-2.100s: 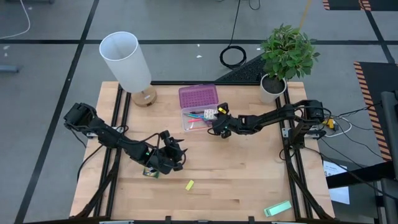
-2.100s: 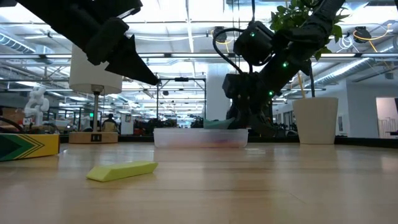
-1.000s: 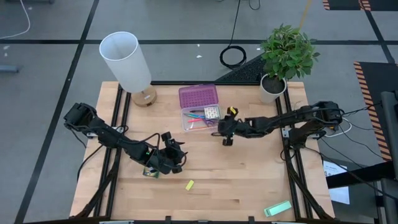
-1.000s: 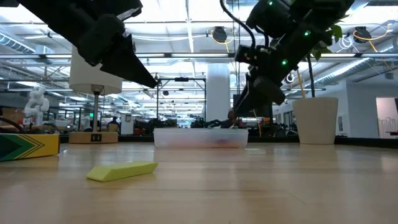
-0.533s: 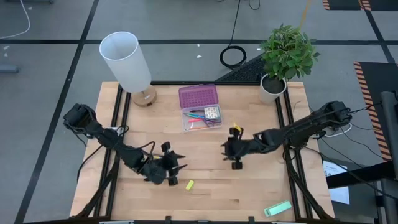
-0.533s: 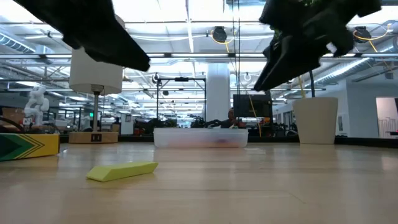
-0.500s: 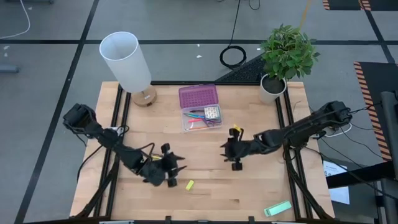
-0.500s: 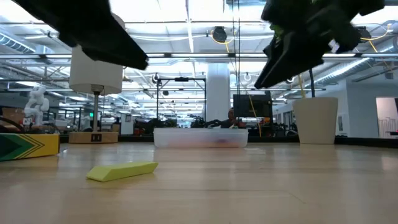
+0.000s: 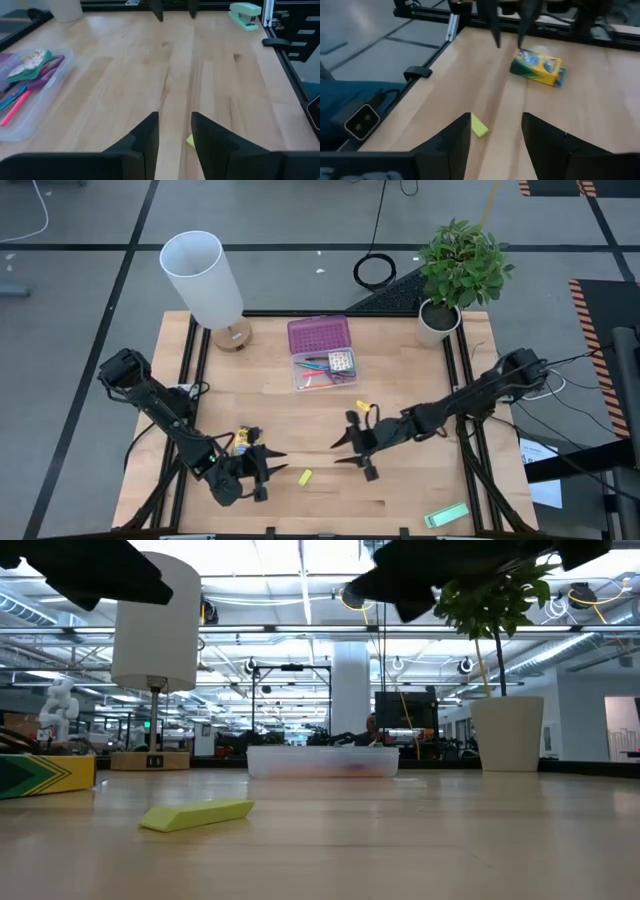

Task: Pack school essentials
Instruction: Put the yellow eraser into the purple supply box

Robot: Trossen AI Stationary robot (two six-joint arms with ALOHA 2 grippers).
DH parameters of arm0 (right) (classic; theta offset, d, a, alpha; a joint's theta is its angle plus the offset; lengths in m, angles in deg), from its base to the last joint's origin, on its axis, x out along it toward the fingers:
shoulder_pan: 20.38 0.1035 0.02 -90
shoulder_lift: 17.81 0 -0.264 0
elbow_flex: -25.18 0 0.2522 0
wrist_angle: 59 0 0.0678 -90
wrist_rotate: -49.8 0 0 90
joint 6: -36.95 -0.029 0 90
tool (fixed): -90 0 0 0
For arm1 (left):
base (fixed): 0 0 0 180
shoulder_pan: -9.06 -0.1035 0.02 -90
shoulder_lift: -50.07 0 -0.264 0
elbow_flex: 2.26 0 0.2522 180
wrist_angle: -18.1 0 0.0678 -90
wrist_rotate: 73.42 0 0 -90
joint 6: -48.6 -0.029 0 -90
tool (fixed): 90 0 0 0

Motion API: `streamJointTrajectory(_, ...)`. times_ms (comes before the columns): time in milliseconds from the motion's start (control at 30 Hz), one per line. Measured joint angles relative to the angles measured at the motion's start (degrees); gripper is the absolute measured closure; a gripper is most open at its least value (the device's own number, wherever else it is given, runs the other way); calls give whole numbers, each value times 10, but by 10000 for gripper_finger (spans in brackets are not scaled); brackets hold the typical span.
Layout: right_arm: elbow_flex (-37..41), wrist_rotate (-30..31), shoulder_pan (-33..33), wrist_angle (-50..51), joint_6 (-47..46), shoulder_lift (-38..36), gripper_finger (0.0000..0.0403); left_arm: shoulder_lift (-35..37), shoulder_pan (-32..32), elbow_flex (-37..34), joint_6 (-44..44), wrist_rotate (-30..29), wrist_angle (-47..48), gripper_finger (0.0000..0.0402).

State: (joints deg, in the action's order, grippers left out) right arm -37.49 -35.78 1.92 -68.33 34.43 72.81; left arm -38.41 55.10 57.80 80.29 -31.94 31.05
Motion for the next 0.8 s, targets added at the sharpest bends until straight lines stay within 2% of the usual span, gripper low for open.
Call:
streamJointTrajectory(100, -39, -5, 0, 3, 12, 48, 216, 0, 3, 0, 24, 0, 9, 286)
streamJointTrajectory(433, -185, -149, -33, 20, 62, 203, 177, -57, 5, 0, 63, -10, 24, 286)
streamJointTrajectory(633, -227, -220, -59, 19, 78, 266, 176, -84, 5, 0, 94, -2, 22, 286)
streamJointTrajectory(800, -236, -241, -63, 13, 84, 297, 176, -84, 10, 0, 106, 0, 22, 286)
